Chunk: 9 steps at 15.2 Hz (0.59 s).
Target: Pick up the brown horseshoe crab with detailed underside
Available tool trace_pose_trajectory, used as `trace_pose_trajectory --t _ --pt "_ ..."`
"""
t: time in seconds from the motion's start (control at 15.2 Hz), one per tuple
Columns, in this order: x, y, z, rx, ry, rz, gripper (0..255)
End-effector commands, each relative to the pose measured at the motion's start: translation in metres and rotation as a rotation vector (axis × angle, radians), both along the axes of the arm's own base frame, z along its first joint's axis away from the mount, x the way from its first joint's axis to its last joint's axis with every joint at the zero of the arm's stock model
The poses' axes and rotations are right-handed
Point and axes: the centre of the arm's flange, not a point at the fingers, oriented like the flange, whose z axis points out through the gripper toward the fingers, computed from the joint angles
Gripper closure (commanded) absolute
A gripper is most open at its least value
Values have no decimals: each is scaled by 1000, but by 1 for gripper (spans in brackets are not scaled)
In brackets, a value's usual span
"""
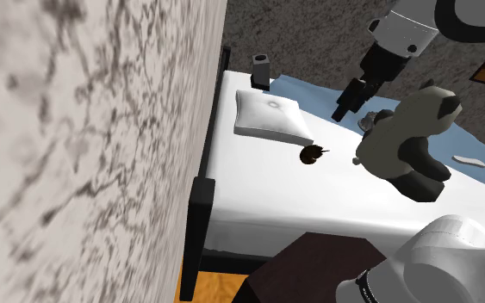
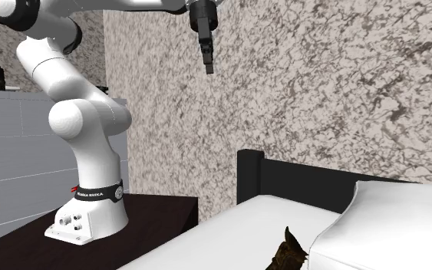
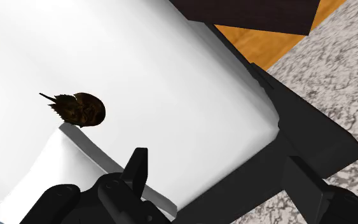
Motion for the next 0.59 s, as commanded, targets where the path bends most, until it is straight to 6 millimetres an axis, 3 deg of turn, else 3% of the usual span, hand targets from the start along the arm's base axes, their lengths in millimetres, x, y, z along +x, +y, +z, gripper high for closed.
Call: trace_pose_trajectory --t 0.0,0.53 --pt "0 0 0 0 0 0 0" --pt "21 -75 -70 -21 -4 109 0"
